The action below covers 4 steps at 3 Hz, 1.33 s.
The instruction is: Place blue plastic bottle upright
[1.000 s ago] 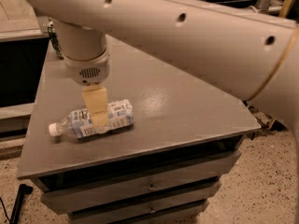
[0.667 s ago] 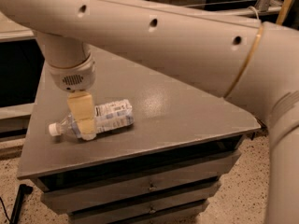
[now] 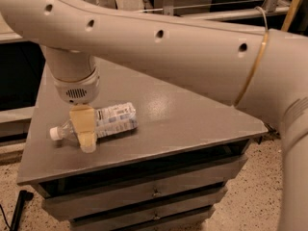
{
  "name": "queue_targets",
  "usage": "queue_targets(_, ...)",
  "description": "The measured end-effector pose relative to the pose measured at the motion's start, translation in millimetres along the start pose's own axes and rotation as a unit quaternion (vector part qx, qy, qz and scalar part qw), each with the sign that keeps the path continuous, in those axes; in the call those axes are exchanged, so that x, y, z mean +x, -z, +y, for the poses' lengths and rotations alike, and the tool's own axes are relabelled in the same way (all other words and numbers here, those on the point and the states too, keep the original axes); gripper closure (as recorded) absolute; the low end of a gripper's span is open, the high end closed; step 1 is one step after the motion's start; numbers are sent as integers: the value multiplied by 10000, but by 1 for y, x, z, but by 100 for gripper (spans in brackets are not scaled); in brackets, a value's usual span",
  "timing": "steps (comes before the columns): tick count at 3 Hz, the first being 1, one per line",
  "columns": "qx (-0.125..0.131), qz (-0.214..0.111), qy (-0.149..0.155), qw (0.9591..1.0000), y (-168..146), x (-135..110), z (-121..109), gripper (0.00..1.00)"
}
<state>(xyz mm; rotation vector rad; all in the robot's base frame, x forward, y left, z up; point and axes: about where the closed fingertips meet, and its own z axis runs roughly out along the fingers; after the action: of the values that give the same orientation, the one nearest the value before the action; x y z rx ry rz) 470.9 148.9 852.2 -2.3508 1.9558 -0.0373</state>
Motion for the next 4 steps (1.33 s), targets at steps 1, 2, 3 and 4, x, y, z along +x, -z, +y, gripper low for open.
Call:
queue_targets(1,54,-280,-65,9996,-3,0,3,15)
queue_targets(2,37,-471,-14,9989,-5,-2,6,39)
queue_targets(3,-11,-560,92,9984,-8,-2,8,61)
queue_targets(4,178,-556,242,9980,8,9,0,85)
